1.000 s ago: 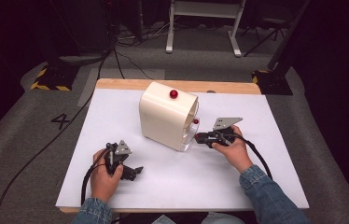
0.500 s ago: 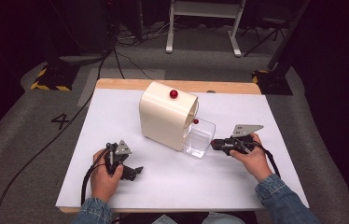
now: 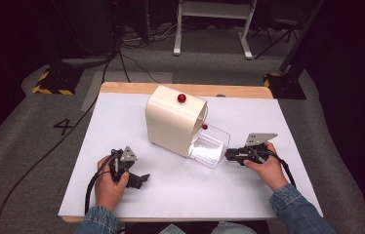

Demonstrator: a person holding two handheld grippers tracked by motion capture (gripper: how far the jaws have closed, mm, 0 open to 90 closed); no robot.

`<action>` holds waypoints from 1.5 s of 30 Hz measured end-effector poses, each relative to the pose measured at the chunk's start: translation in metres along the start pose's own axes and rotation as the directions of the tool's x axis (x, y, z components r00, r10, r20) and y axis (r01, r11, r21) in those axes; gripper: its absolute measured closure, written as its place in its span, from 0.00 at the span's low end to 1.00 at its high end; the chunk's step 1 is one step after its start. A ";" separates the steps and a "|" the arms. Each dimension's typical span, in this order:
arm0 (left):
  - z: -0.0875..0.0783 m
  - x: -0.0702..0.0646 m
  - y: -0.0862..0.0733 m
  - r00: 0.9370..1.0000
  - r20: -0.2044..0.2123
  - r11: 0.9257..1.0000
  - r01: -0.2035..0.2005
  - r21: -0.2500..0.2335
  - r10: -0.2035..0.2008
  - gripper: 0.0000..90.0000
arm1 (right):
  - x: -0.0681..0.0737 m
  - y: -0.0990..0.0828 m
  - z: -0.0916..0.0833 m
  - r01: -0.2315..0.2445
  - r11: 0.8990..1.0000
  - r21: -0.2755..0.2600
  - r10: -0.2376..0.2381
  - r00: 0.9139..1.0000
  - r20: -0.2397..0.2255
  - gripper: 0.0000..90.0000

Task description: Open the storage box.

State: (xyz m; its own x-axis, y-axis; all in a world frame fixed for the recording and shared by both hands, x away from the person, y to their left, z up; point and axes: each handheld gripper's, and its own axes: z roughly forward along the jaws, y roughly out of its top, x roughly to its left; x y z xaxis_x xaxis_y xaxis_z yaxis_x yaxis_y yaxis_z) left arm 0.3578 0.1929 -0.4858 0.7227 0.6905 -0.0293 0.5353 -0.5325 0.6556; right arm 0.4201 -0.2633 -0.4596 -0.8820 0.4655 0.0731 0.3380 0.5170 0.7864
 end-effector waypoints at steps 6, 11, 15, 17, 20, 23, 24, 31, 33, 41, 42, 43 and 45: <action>0.000 0.000 0.000 1.000 0.000 1.000 -0.001 0.000 0.001 0.00 | 0.000 -0.007 0.001 -0.011 1.000 0.016 0.010 1.000 0.016 0.78; 0.000 0.000 0.000 1.000 0.001 1.000 0.001 0.000 -0.001 0.00 | 0.002 -0.009 -0.004 -0.015 1.000 -0.004 0.015 0.999 0.028 0.75; 0.000 0.000 0.000 1.000 0.002 1.000 0.001 0.000 -0.001 0.00 | 0.005 -0.010 -0.011 -0.025 1.000 -0.017 0.025 0.999 0.046 0.71; 0.000 0.000 0.000 1.000 0.001 1.000 0.001 0.000 -0.001 0.00 | 0.007 -0.011 -0.015 -0.026 0.999 -0.024 0.027 0.998 0.057 0.70; 0.000 0.000 0.000 1.000 0.001 1.000 0.000 0.001 0.000 0.00 | 0.013 -0.011 -0.025 -0.029 0.998 -0.047 0.032 0.998 0.059 0.69; 0.000 0.000 0.000 1.000 0.000 1.000 0.000 0.001 0.000 0.00 | 0.019 -0.011 -0.035 -0.034 0.997 -0.065 0.038 0.997 0.063 0.68; 0.000 0.000 0.000 1.000 -0.002 1.000 -0.003 0.001 0.003 0.00 | 0.020 -0.010 -0.038 -0.037 0.997 -0.072 0.042 0.997 0.064 0.68; 0.000 0.000 0.000 1.000 -0.001 1.000 -0.001 0.002 0.001 0.00 | 0.028 0.004 -0.059 -0.038 0.993 -0.110 0.047 0.996 0.079 0.65; 0.000 0.000 0.000 1.000 0.000 1.000 -0.001 0.001 0.001 0.00 | 0.030 0.010 -0.064 -0.039 0.992 -0.123 0.049 0.996 0.078 0.64; 0.000 0.000 0.000 1.000 -0.001 1.000 -0.002 0.002 0.002 0.00 | 0.035 0.037 -0.073 -0.006 0.988 -0.153 0.019 0.996 0.083 0.63; 0.000 0.000 0.000 1.000 0.000 1.000 -0.002 0.001 0.002 0.00 | 0.035 0.040 -0.072 0.000 0.988 -0.157 0.013 0.996 0.084 0.63; 0.000 0.000 0.000 1.000 0.000 1.000 0.000 0.002 0.000 0.00 | 0.035 0.045 -0.069 0.003 0.987 -0.159 0.011 0.996 0.084 0.62; 0.000 0.000 0.000 1.000 -0.004 1.000 -0.004 0.000 0.004 0.00 | 0.034 0.048 -0.067 0.005 0.987 -0.161 0.009 0.996 0.086 0.61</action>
State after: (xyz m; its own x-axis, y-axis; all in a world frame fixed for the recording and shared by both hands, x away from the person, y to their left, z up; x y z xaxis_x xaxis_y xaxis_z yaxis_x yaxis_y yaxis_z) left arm 0.3576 0.1929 -0.4857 0.7234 0.6900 -0.0236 0.5323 -0.5357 0.6555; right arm 0.3841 -0.2704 -0.3784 -0.8475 0.5301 0.0271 0.2764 0.3971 0.8752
